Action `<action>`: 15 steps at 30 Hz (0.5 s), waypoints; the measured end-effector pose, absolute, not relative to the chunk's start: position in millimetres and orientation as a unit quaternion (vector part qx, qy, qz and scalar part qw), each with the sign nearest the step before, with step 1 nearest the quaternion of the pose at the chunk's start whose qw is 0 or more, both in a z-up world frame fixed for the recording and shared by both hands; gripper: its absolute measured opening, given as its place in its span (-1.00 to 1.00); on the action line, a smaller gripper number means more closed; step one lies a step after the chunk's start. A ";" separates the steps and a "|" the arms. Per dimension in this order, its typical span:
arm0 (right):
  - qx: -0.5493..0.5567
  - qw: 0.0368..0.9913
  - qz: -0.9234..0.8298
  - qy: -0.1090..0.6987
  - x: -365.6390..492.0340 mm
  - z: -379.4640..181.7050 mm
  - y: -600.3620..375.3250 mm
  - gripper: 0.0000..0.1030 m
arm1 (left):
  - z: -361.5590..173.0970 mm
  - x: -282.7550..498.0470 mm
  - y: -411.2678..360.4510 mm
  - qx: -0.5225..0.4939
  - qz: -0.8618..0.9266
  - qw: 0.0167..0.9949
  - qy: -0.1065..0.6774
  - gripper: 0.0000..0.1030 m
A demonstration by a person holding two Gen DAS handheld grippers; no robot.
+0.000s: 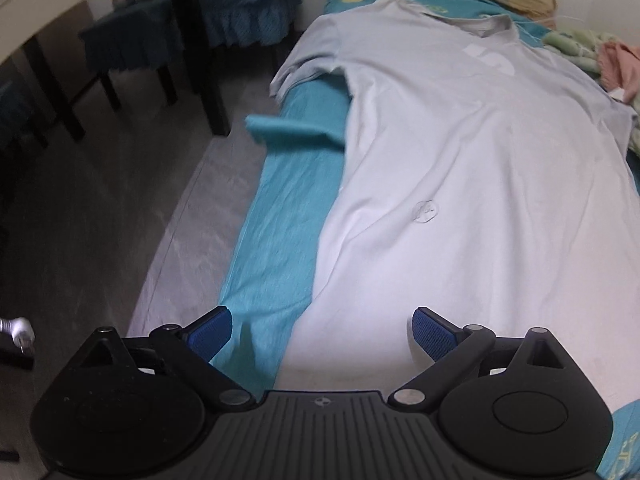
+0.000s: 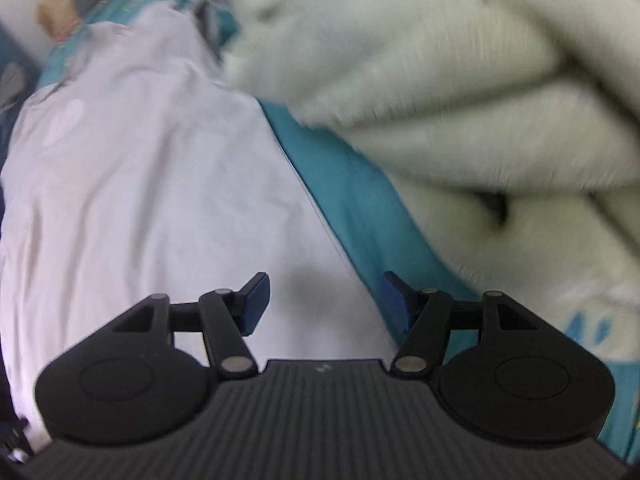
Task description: Fold clothes
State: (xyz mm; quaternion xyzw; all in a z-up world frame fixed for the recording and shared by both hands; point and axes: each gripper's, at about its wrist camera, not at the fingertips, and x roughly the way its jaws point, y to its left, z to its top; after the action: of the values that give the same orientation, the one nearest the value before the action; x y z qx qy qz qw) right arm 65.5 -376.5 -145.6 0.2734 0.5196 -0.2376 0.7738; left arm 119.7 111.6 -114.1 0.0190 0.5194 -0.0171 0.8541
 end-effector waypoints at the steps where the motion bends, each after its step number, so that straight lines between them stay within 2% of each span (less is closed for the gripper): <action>1: 0.279 0.768 -0.239 0.525 66.4 -150.9 -376.3 0.23 | -114.7 118.8 113.4 0.013 -0.012 0.852 0.523 0.91; 11: 0.305 0.749 -0.215 0.547 61.6 -166.4 -370.8 0.22 | -120.5 120.4 108.9 0.023 0.004 0.854 0.520 0.90; 15: 0.310 0.753 -0.175 0.554 61.7 -162.6 -360.2 0.26 | -121.8 124.7 107.5 0.044 -0.024 0.856 0.514 0.72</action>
State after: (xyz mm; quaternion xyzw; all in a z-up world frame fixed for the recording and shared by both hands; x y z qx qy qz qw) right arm 61.7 -360.2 -162.6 0.3099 0.5536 -0.1747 0.7530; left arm 124.7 107.5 -121.8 0.0437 0.5139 -0.0241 0.8564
